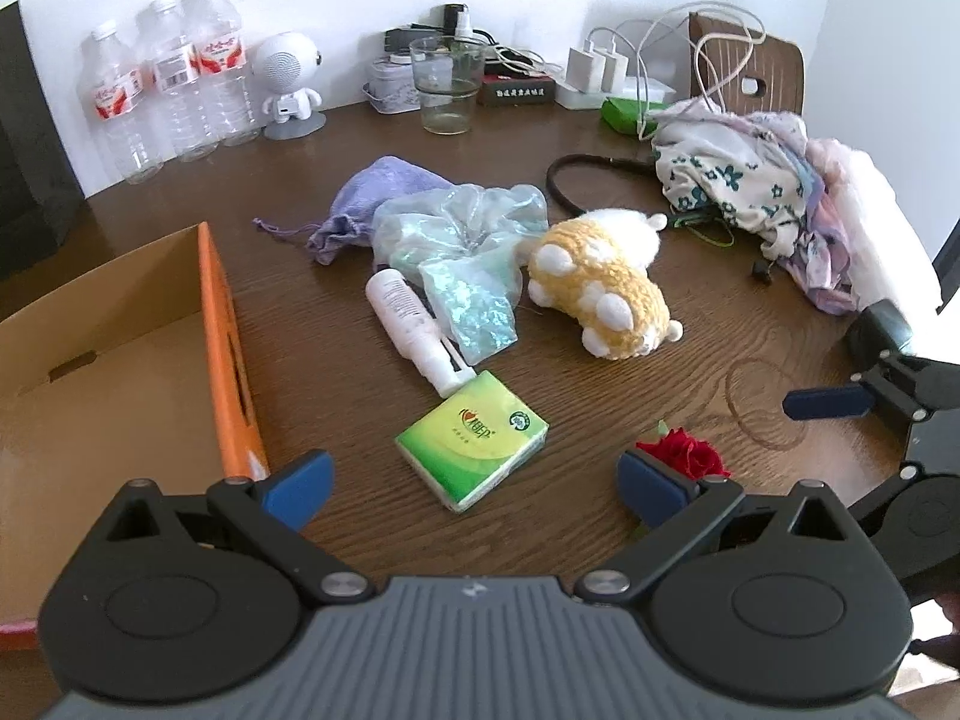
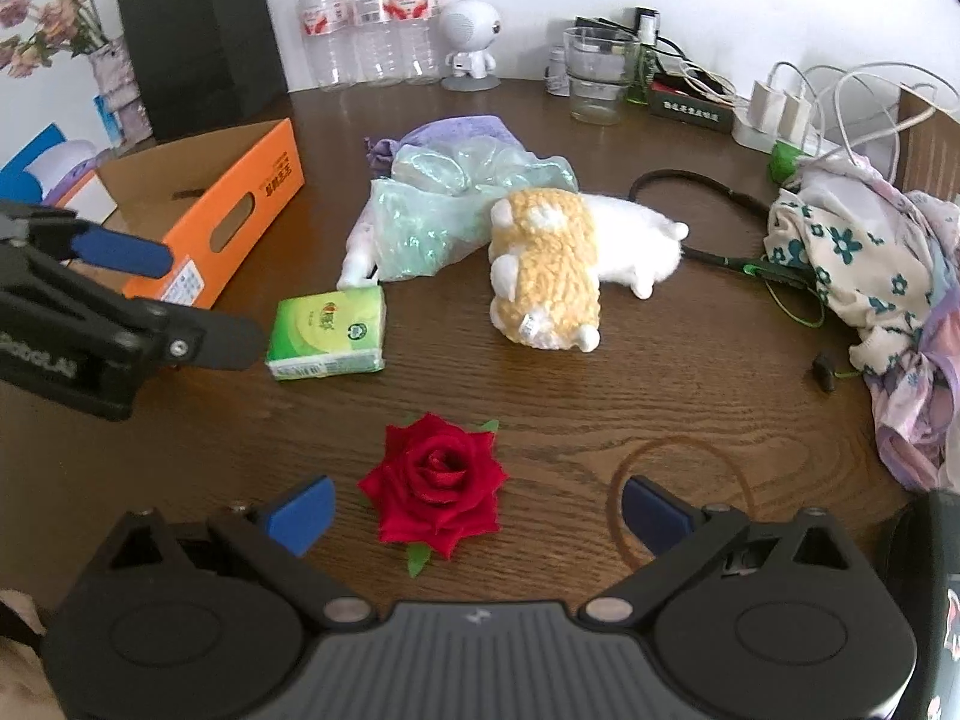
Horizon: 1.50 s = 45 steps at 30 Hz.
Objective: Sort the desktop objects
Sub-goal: 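Move the right tool to the red rose while the left tool approaches the green tissue pack, then close the right tool on the red rose while the left tool grasps the green tissue pack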
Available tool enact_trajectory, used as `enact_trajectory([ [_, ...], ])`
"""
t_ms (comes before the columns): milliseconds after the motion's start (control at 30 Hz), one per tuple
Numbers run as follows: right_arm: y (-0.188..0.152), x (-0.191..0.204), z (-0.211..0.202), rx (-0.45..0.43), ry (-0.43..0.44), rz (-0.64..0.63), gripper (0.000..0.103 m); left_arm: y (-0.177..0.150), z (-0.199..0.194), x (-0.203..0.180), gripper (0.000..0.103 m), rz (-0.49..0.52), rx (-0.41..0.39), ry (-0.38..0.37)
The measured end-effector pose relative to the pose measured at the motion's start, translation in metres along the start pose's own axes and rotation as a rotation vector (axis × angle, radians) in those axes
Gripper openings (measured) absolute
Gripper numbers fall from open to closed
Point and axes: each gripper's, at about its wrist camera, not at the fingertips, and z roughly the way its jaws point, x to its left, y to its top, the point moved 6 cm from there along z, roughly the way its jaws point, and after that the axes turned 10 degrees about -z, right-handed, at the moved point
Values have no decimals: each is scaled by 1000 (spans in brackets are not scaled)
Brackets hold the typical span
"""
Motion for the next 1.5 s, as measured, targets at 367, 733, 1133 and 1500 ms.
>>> enact_trajectory([
  [367,5,0,19,40,60,-81,94,4,39,-10,103,100,52,40],
  [733,12,-2,17,69,100,-114,94,2,71,-16,103,230,74,37],
  [1133,12,-3,29,82,104,-124,93,0,85,-9,103,227,97,11],
  [1500,11,1,36,103,130,-113,92,0,90,-11,103,215,97,-19],
])
